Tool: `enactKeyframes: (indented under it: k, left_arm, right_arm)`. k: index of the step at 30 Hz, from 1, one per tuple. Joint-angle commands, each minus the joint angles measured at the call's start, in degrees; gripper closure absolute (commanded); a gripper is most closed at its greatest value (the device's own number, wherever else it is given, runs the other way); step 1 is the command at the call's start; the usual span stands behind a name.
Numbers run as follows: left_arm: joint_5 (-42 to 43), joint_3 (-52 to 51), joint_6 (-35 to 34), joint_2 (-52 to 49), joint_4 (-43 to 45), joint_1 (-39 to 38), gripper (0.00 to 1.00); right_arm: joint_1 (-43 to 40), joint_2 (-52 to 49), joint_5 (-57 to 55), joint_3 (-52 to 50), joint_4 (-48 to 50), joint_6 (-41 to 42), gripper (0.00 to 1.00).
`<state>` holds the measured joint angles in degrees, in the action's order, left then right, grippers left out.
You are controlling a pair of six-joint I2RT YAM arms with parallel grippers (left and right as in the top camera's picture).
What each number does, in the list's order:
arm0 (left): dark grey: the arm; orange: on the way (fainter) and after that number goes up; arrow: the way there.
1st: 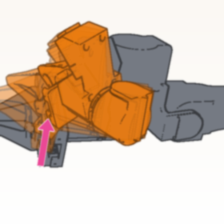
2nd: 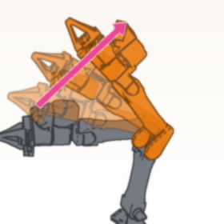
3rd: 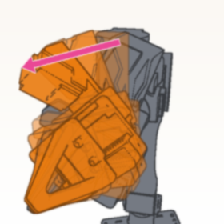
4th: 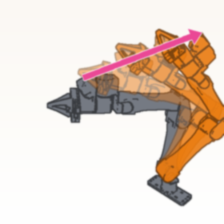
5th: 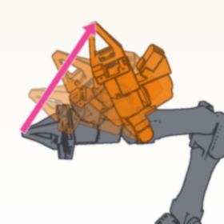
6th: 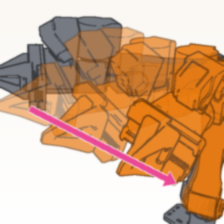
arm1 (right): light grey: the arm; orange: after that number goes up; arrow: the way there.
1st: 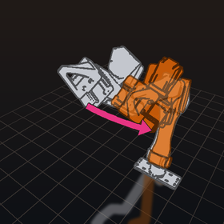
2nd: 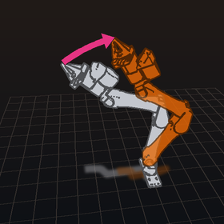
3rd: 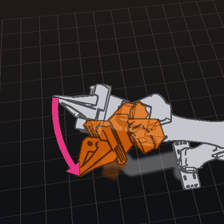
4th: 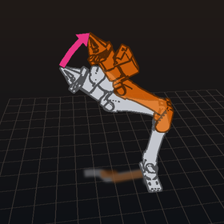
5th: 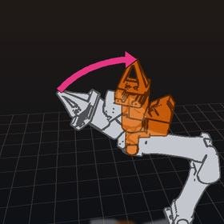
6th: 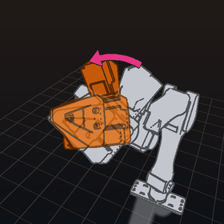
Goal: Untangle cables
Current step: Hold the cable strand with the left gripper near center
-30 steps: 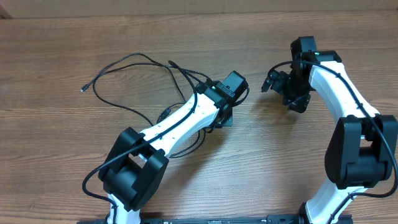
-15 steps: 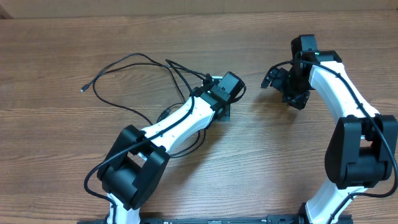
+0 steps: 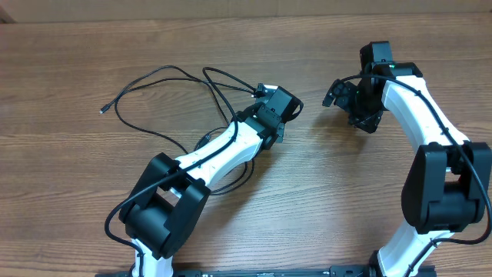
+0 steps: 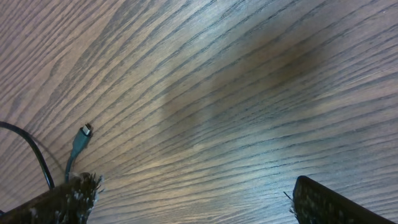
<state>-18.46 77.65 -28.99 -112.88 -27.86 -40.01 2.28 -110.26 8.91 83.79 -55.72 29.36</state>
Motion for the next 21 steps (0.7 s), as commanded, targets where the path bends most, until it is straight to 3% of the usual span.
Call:
enactKeyframes:
  k: [1, 8, 21]
  left_arm:
    - [-0.55, -0.68, 2.23, -0.68, 0.61, 0.24, 0.57]
    - [-0.59, -0.68, 5.29, -4.85, 4.07, 0.26, 0.66]
    - [-1.40, -0.68, 5.88, -5.77, 3.04, 0.24, 0.66]
  right_arm:
    - [0.00, -0.07, -0.52, 0.55, 0.15, -0.09, 0.00]
    - [0.00, -0.07, -0.52, 0.55, 0.15, -0.09, 0.00]
    - [0.00, -0.07, -0.52, 0.55, 0.15, -0.09, 0.00]
